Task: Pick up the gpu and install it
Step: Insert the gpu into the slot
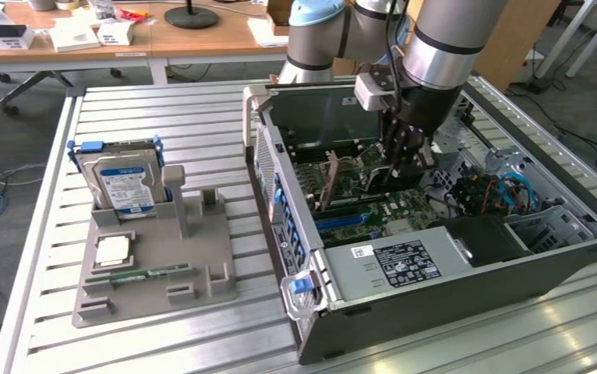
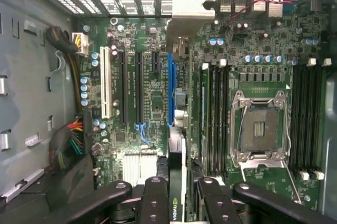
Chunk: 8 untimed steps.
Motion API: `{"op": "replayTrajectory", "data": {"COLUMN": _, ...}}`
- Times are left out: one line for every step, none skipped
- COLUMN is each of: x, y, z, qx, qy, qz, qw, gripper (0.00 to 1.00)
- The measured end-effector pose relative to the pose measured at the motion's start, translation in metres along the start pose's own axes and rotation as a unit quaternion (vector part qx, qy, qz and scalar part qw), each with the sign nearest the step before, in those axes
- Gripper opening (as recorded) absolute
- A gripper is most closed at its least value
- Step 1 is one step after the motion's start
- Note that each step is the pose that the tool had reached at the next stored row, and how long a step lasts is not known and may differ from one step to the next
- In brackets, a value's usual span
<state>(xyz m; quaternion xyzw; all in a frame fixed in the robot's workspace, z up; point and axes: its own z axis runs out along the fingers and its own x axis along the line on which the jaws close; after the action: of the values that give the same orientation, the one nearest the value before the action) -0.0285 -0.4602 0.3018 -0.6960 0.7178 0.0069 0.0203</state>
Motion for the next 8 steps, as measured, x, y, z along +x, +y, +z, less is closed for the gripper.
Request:
{"op": "replayTrajectory", "data": {"x": 0.0000, "y": 0.0001, "z": 0.0010, "qx": 0.0000, "qy": 0.0000, "qz": 0.000, "qw": 1.0000, "gripper": 0.26}}
{"op": "replayTrajectory", "data": {"x": 0.0001, "y": 0.0002, "z": 0.0020, "qx": 0.0001, "qy": 0.0000, "qz": 0.000, "qw": 1.0000, "gripper": 0.26}}
{"op": "replayTrajectory", "data": {"x": 0.0002, "y": 0.0003, "z": 0.0038, "qx": 0.0001, "qy": 0.0001, "qz": 0.000, "qw": 1.0000, "gripper": 0.26}}
{"op": "replayTrajectory", "data": {"x": 0.0002, "y": 0.0003, "z": 0.0043, "qx": 0.0001, "qy": 0.0000, "qz": 0.000, "qw": 1.0000, "gripper": 0.26}}
{"op": "replayTrajectory", "data": {"x": 0.0002, "y": 0.0003, "z": 0.0045, "qx": 0.0001, "qy": 0.0002, "qz": 0.000, "qw": 1.0000, "gripper": 0.26}}
{"op": "replayTrajectory", "data": {"x": 0.0002, "y": 0.0003, "z": 0.0047, "qx": 0.0000, "qy": 0.0001, "qz": 0.000, "qw": 1.0000, "gripper": 0.26}}
{"op": "replayTrajectory", "data": {"x": 0.0002, "y": 0.0006, "z": 0.0049, "qx": 0.0001, "qy": 0.0001, "qz": 0.000, "qw": 1.0000, "gripper": 0.26}}
{"op": "replayTrajectory", "data": {"x": 0.0002, "y": 0.0012, "z": 0.0050, "qx": 0.0001, "qy": 0.0001, "qz": 0.000, "qw": 1.0000, "gripper": 0.26}}
